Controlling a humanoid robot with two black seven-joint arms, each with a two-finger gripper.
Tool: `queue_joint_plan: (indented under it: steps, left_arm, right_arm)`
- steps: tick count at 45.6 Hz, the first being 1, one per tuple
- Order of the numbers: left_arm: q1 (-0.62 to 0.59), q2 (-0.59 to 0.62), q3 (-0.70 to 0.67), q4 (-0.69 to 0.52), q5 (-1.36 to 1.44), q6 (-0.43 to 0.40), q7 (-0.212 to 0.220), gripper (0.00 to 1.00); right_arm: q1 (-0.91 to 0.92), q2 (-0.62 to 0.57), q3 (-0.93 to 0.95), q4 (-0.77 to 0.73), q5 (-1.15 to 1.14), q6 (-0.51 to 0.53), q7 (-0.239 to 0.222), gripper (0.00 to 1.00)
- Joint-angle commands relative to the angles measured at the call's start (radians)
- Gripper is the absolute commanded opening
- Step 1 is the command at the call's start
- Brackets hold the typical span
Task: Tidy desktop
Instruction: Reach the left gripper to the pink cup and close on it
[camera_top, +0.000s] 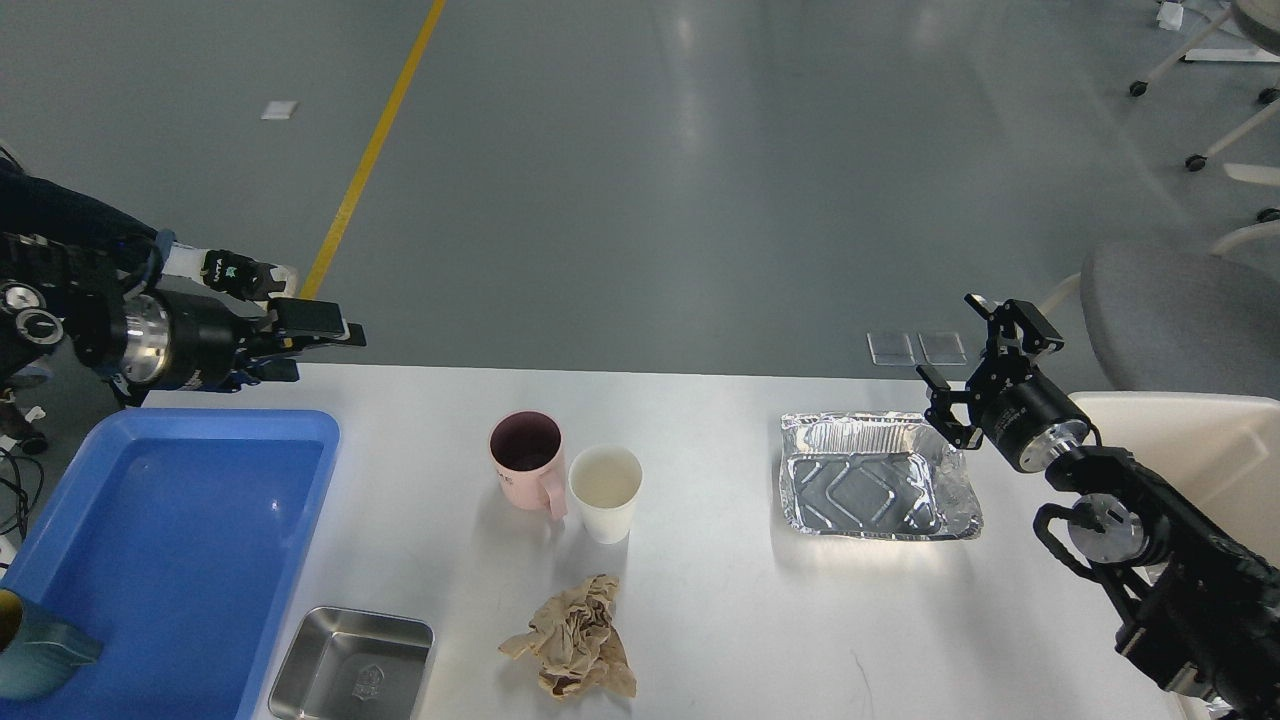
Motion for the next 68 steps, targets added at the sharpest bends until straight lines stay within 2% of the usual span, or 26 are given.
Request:
queue_joint_plan:
  steps: [1, 6, 13, 16, 22, 40, 46, 52, 63, 66, 68]
  left_arm:
    - [0.003, -0.109, 0.005, 0.055, 0.008, 0.028, 0.035, 0.97]
    - [0.010, -0.186, 0.008, 0.107, 0.008, 0.028, 0.105, 0.97]
    - [0.049, -0.266, 0.003, 0.150, -0.004, 0.041, 0.225, 0.97]
    - [0.066, -0.295, -0.001, 0.179, -0.009, 0.057, 0.249, 0.97]
    - [0.085, -0.355, -0.006, 0.227, -0.011, 0.084, 0.252, 0.97]
    - [0.091, -0.487, -0.011, 0.342, -0.011, 0.089, 0.251, 0.98]
    - [0.092, -0.504, -0.009, 0.348, -0.008, 0.095, 0.252, 0.97]
    - [0.092, -0.536, 0.002, 0.375, -0.006, 0.153, 0.252, 0.97]
    - [0.094, -0.551, 0.005, 0.391, 0.002, 0.163, 0.252, 0.97]
    - [0.094, -0.551, 0.006, 0.391, 0.003, 0.163, 0.254, 0.90]
    - [0.095, -0.551, 0.008, 0.391, 0.006, 0.161, 0.257, 0.77]
  right_arm:
    - [-0.012, -0.014, 0.001, 0.018, 0.000, 0.000, 0.000, 1.00]
    - [-0.012, -0.016, 0.001, 0.019, 0.000, -0.001, 0.000, 1.00]
    - [-0.012, -0.016, 0.001, 0.019, 0.000, -0.001, 0.000, 1.00]
    - [-0.012, -0.016, 0.001, 0.019, 0.000, -0.001, 0.000, 1.00]
    - [-0.013, -0.016, 0.001, 0.019, 0.000, -0.001, 0.000, 1.00]
    - [-0.027, -0.017, 0.003, 0.027, 0.000, 0.000, 0.000, 1.00]
    - [-0.031, -0.017, 0.003, 0.027, 0.000, -0.001, 0.000, 1.00]
    - [-0.033, -0.017, 0.004, 0.027, 0.000, 0.000, 0.000, 1.00]
    - [-0.035, -0.031, 0.004, 0.028, 0.000, -0.001, 0.000, 1.00]
    - [-0.035, -0.034, 0.004, 0.028, 0.000, -0.001, 0.000, 1.00]
    - [-0.035, -0.034, 0.004, 0.033, 0.000, -0.001, 0.000, 1.00]
